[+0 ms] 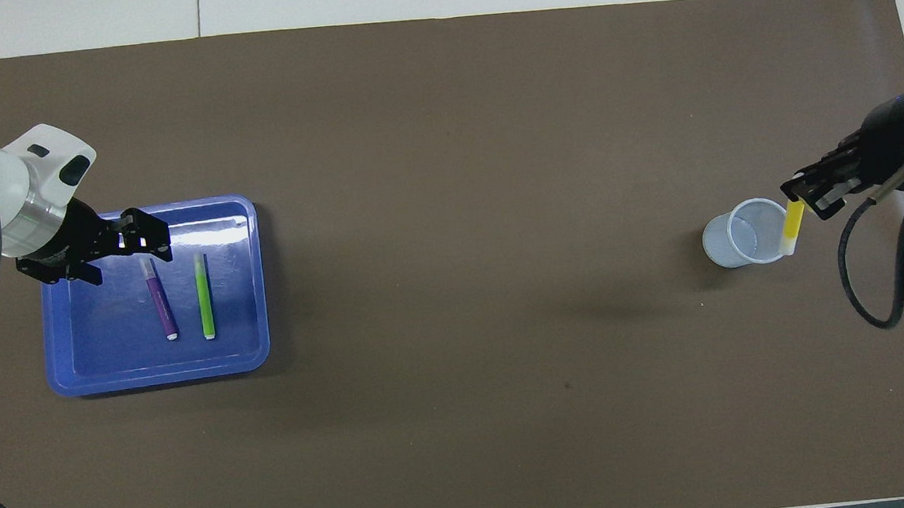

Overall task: Right arm passes pens to left for tray arrangement
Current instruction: 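Grasp the yellow pen in the cup with the right gripper, then lift the yellow pen with the right gripper while the left gripper opens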

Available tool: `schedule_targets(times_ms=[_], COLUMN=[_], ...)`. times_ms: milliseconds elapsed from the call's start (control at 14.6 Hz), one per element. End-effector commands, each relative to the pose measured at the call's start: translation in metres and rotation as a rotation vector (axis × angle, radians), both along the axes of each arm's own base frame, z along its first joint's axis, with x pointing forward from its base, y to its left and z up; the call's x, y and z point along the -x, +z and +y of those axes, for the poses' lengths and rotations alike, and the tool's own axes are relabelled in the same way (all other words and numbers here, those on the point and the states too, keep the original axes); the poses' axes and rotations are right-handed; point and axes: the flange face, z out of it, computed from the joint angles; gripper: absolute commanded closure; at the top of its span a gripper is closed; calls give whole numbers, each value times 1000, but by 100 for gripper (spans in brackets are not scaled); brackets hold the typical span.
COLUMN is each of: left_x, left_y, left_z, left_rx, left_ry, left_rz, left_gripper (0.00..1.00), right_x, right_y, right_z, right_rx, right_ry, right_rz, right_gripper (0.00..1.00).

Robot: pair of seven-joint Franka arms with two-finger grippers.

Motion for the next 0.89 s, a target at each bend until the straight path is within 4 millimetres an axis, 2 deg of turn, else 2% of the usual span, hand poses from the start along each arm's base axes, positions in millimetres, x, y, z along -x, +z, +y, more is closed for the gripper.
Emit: schedule_targets(times_ms=[0, 137, 274, 479, 684, 821], left_x=[11, 26, 39, 54, 61, 62], left_y=[55, 84, 96, 109, 122, 126], left_z=[-18, -44, -83, -125, -150, -166], left_rx=[60, 117, 130, 183, 223, 220], left_ry=[158, 318, 444, 610, 889, 1079], left_rz=[16, 29, 66, 144, 235, 295], left_gripper=[0, 0, 0, 0, 0, 0], right_x=[1, 7, 13, 19, 27, 36], right_y=[1, 6, 12, 20, 21, 18], right_z=[34, 65, 103, 145, 187, 206], right_rx=[-102, -182, -238, -309, -359, -381], right_ry=[-196, -359, -498, -673, -792, -858], right_rz=[66, 124, 163, 175, 162, 165], right_gripper=[100, 100, 100, 100, 100, 100])
